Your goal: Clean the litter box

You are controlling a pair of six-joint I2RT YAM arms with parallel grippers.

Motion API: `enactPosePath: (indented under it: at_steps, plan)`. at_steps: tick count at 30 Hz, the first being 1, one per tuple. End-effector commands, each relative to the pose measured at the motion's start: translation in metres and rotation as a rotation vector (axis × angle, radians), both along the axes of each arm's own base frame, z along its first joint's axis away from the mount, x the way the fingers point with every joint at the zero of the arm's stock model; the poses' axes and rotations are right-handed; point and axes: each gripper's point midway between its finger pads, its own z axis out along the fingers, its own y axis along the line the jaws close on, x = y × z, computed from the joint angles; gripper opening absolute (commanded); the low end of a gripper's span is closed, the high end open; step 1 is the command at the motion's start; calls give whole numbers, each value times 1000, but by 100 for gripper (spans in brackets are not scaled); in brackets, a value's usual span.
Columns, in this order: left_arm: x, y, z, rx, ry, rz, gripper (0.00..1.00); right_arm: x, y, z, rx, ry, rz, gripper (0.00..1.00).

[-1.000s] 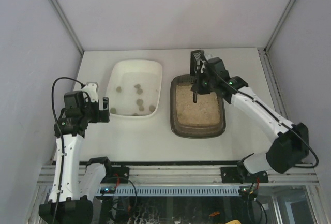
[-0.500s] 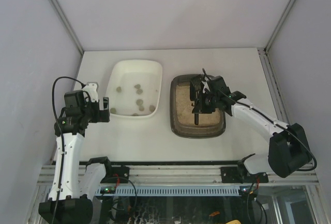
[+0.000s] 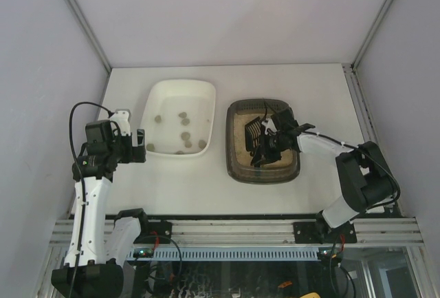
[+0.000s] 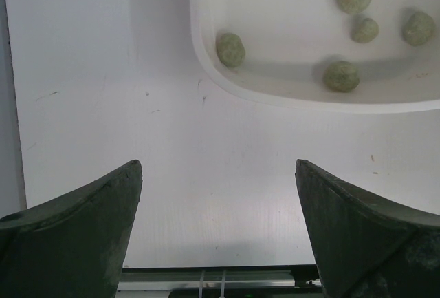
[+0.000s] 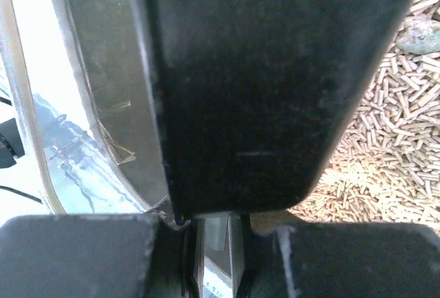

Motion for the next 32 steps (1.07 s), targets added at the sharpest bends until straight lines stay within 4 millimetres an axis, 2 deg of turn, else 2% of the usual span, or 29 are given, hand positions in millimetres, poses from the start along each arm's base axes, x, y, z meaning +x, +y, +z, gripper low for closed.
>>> enactPosePath:
  at_steps: [1, 3, 5, 6, 7, 11, 12, 15, 25, 29, 32]
  plan:
    - [4, 4, 4, 13, -31, 14, 96, 14, 6, 11, 64, -42, -15, 14]
    - [4, 4, 4, 13, -33, 15, 96, 19, 1, 13, 40, -69, -35, 50]
    - [3, 4, 4, 12, -31, 10, 96, 24, -3, 23, 10, -107, -53, 68]
    - [4, 4, 5, 12, -33, 11, 96, 27, -7, 29, -8, -133, -64, 90]
    - [4, 3, 4, 11, -32, 8, 96, 29, -10, 36, -26, -157, -72, 93]
    - [4, 3, 4, 10, -28, 6, 96, 33, -25, 66, -96, -248, -104, 95]
    - [4, 3, 4, 10, -28, 6, 96, 32, -27, 73, -107, -267, -108, 99]
    - [4, 3, 4, 10, -29, 7, 96, 29, -33, 94, -125, -307, -119, 100]
    - [4, 4, 1, 9, -18, 8, 96, 17, -44, 167, -51, -506, -196, 100]
    - [4, 4, 3, 10, -23, 9, 96, 15, -61, 184, -100, -609, -266, 100]
    - [4, 3, 4, 9, -29, 8, 96, 13, -77, 213, -123, -735, -359, 100]
